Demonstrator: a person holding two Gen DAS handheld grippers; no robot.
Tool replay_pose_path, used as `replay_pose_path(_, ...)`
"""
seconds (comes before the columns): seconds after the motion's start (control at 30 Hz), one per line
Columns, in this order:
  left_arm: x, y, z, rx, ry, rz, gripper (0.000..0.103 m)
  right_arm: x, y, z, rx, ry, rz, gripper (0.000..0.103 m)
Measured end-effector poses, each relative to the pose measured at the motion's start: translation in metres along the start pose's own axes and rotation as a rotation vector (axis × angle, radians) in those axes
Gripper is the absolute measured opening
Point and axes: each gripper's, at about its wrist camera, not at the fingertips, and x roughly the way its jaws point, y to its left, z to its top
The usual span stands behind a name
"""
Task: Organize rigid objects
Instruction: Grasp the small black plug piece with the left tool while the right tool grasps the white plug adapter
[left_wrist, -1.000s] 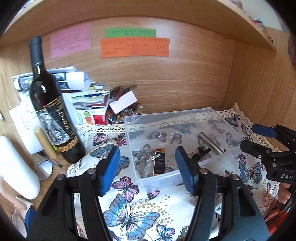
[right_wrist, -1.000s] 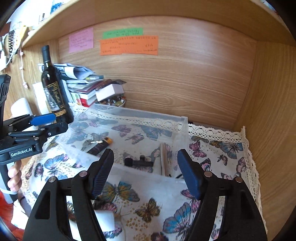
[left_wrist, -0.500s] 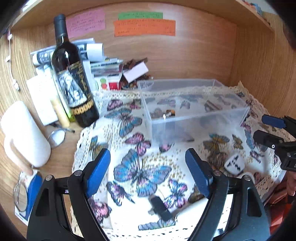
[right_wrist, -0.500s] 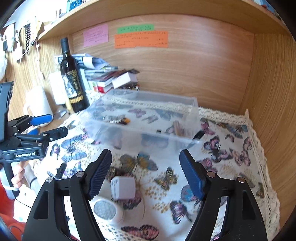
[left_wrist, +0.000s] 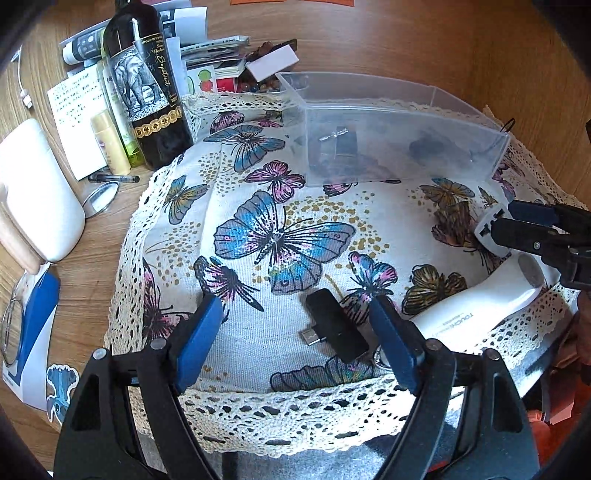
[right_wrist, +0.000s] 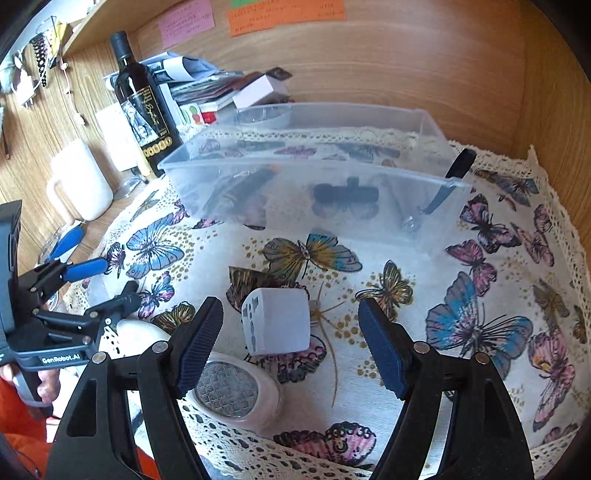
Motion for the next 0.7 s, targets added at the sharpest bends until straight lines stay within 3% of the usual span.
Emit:
replay_pose_path(0.17,-0.002,-0.001,-0.003,0.002,-0.007,-0.026,0.058,0.011,0.002,0.000,-0.002,0.036,0.010,0.071)
replay_pose_path(0.23,-0.003,-0.004,-0.004,0.018,-0.013,-0.038,0.047,0.014,0.002,0.000,-0.003,0.042,0.018,0.064)
replay_pose_path(0.3,-0.004,-0.007,-0.004,0.032,-0.015,-0.046,0.034,0.017,0.002,0.002,-0.001,0.053,0.025,0.048)
replay_pose_path(0.37,-0.004,-0.008,-0.003,0.038,-0.015,-0.049,0.026,0.019,0.000,0.002,0.004,0.057,0.033,0.048)
replay_pose_path(0.7,-0.010,0.004,0.013,-0.002,-0.035,-0.075,0.026,0.009,0.000,0.005,-0.010,0.006,-0.011,0.048)
